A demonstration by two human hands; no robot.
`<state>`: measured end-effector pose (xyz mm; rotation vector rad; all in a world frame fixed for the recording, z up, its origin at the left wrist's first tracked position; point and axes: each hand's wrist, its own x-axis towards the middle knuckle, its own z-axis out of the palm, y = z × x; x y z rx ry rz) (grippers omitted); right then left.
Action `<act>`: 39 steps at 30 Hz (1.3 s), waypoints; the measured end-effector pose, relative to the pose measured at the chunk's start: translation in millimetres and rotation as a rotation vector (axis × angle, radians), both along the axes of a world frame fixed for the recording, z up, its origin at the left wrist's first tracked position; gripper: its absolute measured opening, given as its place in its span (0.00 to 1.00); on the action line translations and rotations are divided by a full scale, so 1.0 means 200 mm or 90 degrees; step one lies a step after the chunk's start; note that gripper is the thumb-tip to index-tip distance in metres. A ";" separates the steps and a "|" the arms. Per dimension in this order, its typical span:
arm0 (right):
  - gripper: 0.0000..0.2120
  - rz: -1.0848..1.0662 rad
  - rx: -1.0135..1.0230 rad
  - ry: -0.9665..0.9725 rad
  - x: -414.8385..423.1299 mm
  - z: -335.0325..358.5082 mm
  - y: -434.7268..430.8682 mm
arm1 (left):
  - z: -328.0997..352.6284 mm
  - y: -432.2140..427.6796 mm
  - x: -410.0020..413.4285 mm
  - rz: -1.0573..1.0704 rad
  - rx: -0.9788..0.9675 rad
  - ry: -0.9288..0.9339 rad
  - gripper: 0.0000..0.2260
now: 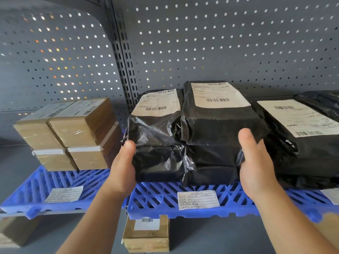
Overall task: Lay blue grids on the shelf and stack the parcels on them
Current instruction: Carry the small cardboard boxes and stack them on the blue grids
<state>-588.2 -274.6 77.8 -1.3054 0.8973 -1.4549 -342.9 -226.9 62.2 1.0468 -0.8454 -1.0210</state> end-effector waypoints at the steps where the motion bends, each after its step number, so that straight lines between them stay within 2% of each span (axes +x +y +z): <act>1: 0.26 0.002 -0.010 0.014 0.01 0.00 0.00 | -0.02 0.00 0.01 0.011 0.000 -0.045 0.37; 3: 0.22 0.012 -0.007 0.017 0.03 0.00 -0.01 | -0.05 0.00 0.01 0.016 -0.013 -0.132 0.32; 6: 0.19 0.019 0.000 0.016 0.03 -0.01 -0.04 | -0.03 0.01 -0.01 0.050 -0.007 -0.196 0.16; 7: 0.20 0.023 -0.001 0.023 0.03 -0.02 -0.04 | -0.03 0.01 0.00 0.057 -0.004 -0.220 0.13; 9: 0.20 0.018 -0.009 0.031 0.02 -0.02 -0.05 | -0.02 0.01 0.01 0.060 0.003 -0.264 0.12; 11: 0.15 0.005 -0.020 0.039 0.02 -0.02 -0.03 | -0.01 0.01 0.02 0.053 0.015 -0.276 0.15; 13: 0.11 -0.009 -0.038 0.044 0.02 -0.01 -0.02 | -0.02 0.01 0.03 0.046 0.022 -0.276 0.13; 17: 0.19 0.026 -0.051 0.060 0.00 -0.01 0.01 | 0.00 0.03 0.01 0.031 0.046 -0.213 0.13; 19: 0.28 0.054 -0.056 0.120 -0.01 -0.02 0.00 | 0.02 0.03 -0.01 0.061 0.050 -0.178 0.03; 20: 0.32 0.051 -0.055 0.149 -0.01 -0.03 0.00 | 0.03 0.03 -0.03 0.073 0.054 -0.154 0.05; 22: 0.33 0.027 -0.058 0.182 -0.01 -0.03 0.00 | 0.05 0.03 -0.05 0.079 0.087 -0.098 0.22; 23: 0.32 0.019 -0.059 0.188 -0.02 -0.03 0.00 | 0.05 0.02 -0.04 0.098 0.102 -0.084 0.26; 26: 0.28 0.027 -0.060 0.194 -0.03 -0.03 0.00 | 0.04 0.01 -0.04 0.123 0.091 -0.066 0.21; 31: 0.27 0.052 -0.049 0.174 -0.04 -0.02 0.02 | 0.01 -0.01 -0.03 0.141 0.078 -0.043 0.35; 36: 0.24 0.067 -0.029 0.145 -0.03 -0.04 0.01 | 0.03 0.00 -0.06 0.171 0.079 -0.093 0.44; 39: 0.24 0.067 -0.022 0.141 -0.03 -0.04 0.01 | 0.07 0.02 -0.09 0.172 0.077 -0.125 0.36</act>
